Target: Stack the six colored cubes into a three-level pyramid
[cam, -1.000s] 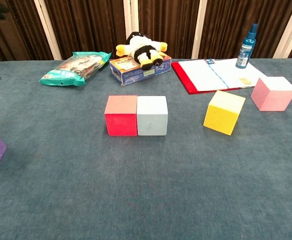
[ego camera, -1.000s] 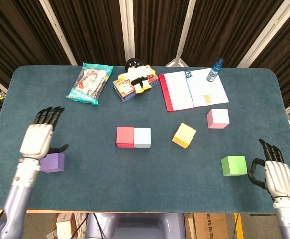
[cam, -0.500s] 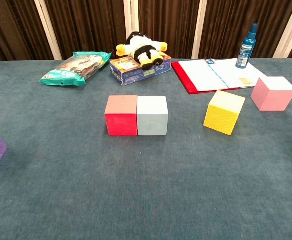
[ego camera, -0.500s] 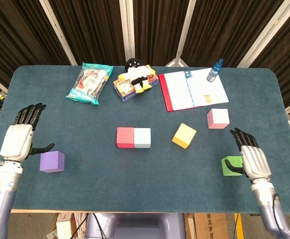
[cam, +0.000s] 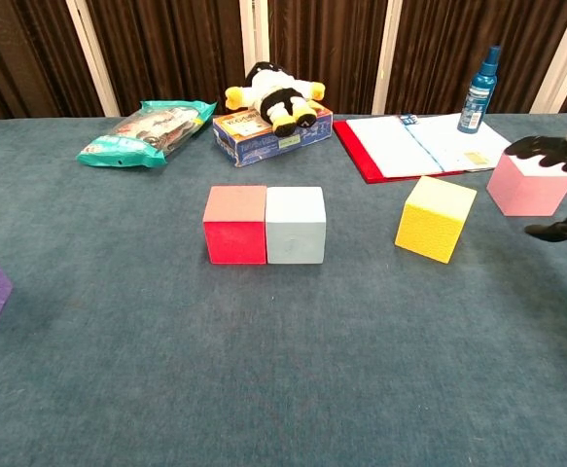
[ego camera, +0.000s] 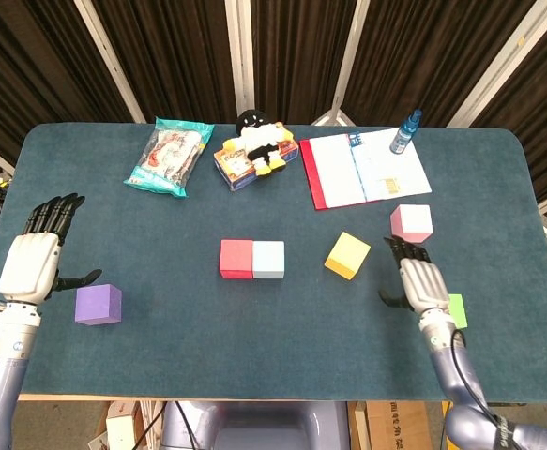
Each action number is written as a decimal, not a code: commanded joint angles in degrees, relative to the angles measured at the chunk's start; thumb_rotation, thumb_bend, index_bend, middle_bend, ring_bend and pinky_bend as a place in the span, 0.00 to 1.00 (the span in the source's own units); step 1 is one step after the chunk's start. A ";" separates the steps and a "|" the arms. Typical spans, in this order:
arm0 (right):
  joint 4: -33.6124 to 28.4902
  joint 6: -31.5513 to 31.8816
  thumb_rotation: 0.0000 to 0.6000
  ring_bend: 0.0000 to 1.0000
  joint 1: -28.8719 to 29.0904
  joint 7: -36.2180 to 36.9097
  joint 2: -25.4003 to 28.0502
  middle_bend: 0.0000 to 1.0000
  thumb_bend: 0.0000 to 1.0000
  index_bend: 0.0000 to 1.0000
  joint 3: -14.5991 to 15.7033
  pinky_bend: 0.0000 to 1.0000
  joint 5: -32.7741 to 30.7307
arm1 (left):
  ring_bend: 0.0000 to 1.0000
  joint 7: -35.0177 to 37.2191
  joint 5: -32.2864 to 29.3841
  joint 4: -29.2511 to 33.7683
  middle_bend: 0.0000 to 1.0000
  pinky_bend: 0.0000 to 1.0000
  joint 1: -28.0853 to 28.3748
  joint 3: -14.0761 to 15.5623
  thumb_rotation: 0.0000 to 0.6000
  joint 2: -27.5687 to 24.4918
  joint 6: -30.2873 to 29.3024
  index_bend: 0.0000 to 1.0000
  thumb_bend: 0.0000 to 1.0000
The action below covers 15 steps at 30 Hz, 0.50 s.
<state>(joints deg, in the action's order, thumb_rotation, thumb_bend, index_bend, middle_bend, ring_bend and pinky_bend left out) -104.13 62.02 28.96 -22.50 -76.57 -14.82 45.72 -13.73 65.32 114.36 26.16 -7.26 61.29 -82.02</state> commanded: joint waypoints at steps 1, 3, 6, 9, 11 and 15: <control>1.44 -0.08 1.00 0.00 1.76 -1.32 -2.23 0.00 0.34 0.00 -0.65 0.00 -1.84 | 0.00 -0.14 0.04 -0.10 0.03 0.00 -0.12 -0.25 1.00 0.10 0.15 0.00 0.05; 2.42 0.24 1.00 0.00 2.76 -2.14 -3.73 0.00 0.34 0.00 -0.70 0.00 -2.88 | 0.00 -0.20 0.06 -0.13 0.03 0.00 -0.29 -0.52 1.00 0.23 0.27 0.00 0.05; 3.84 0.52 1.00 0.00 3.83 -3.06 -5.33 0.00 0.34 0.00 -0.63 0.00 -3.84 | 0.00 -0.33 0.05 -0.14 0.03 0.00 -0.48 -0.73 1.00 0.33 0.52 0.00 0.05; 5.89 0.78 1.00 0.00 4.88 -3.38 -7.16 0.00 0.34 0.00 -0.87 0.00 -4.67 | 0.00 -0.36 0.11 -0.04 0.03 0.00 -0.69 -1.03 1.00 0.41 0.71 0.00 0.05; 8.39 1.54 1.00 0.00 5.92 -3.62 -9.11 0.00 0.34 0.00 -1.23 0.00 -4.06 | 0.00 -0.47 0.13 -0.12 0.03 0.00 -0.84 -1.25 1.00 0.63 0.89 0.00 0.05; 10.01 1.82 1.00 0.00 6.68 -3.28 -10.61 0.00 0.34 0.00 -1.59 0.00 -4.57 | 0.00 -0.74 0.10 -0.27 0.03 0.00 -1.08 -1.63 1.00 0.86 1.25 0.00 0.05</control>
<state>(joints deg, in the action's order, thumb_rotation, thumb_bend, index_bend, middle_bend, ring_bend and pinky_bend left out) -94.55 63.63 35.29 -25.85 -86.76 -16.20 41.33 -14.45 65.43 114.10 25.10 -8.88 62.13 -80.79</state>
